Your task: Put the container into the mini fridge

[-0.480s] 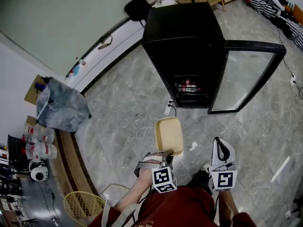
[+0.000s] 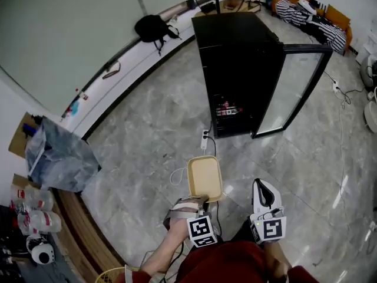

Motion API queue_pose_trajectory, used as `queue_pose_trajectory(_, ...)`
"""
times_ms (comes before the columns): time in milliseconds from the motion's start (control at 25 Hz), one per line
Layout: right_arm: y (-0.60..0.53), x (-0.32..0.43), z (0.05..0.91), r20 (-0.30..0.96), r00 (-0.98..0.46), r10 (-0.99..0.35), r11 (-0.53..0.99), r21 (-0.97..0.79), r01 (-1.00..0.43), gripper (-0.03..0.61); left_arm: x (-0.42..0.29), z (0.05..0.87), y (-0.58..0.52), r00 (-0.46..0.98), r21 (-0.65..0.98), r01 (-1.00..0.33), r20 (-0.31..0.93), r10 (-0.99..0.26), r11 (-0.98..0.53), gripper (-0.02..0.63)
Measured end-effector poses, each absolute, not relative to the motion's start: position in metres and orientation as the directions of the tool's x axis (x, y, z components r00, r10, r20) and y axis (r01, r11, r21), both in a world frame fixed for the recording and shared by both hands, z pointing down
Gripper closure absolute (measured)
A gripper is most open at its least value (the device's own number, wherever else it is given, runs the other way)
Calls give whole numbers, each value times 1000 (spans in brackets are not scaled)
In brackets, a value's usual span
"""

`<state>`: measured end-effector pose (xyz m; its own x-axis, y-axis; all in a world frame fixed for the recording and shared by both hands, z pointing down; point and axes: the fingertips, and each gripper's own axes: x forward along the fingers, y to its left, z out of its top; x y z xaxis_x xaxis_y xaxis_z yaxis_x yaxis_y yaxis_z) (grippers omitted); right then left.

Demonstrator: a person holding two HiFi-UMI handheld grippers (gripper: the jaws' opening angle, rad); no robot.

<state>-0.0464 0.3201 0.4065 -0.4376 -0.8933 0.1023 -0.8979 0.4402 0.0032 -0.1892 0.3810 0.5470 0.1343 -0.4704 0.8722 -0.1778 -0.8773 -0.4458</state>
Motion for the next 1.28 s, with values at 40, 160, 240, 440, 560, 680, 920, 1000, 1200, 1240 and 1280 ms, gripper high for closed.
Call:
queue_pose_trajectory(40, 330, -48, 403, 101, -420, -902, 422, 4, -906, 578, -192, 544, 388, 143, -449, -157, 871, -470, -880, 588)
queue_pose_trajectory(160, 351, -46, 398, 109, -375, -921, 379, 18, -925, 578, -195, 539, 402, 176, -449, -140, 866, -469, -882, 588)
queue_pose_trajectory(240, 358, -51, 396, 145, -351, -925, 360, 38, -932, 578, -199, 538, 406, 187, -455, -139, 860, -474, -880, 588)
queue_pose_trajectory(440, 372, -55, 383, 89, -325, -941, 330, 48, -943, 578, -198, 530, 408, 231, -476, -127, 839, -493, -870, 588)
queue_pose_trajectory(560, 382, -54, 376, 30, -317, -948, 318, 55, -946, 578, -193, 530, 413, 249, -489, -101, 831, -498, -866, 588)
queue_pose_trajectory(680, 387, -47, 378, 46, -289, -956, 292, 61, -955, 578, -190, 529, 415, 257, -500, -82, 825, -503, -862, 588)
queue_pose_trajectory(920, 359, -37, 383, 37, -291, -956, 292, 57, -955, 578, -176, 534, 390, 260, -494, -85, 827, -498, -865, 588)
queue_pose_trajectory(1000, 344, -29, 384, 34, -297, -954, 298, 60, -953, 578, -164, 536, 377, 272, -480, -105, 828, -490, -871, 588)
queue_pose_trajectory(1200, 306, 2, 389, 61, -288, -956, 290, 30, -957, 578, -138, 537, 337, 252, -463, -111, 843, -476, -879, 588)
queue_pose_trajectory(1240, 298, 8, 388, 54, -296, -954, 297, 22, -955, 578, -131, 536, 330, 250, -458, -116, 845, -473, -881, 588)
queue_pose_trajectory(1280, 290, 13, 386, 48, -302, -952, 303, 14, -953, 578, -125, 536, 323, 248, -453, -121, 847, -469, -883, 589)
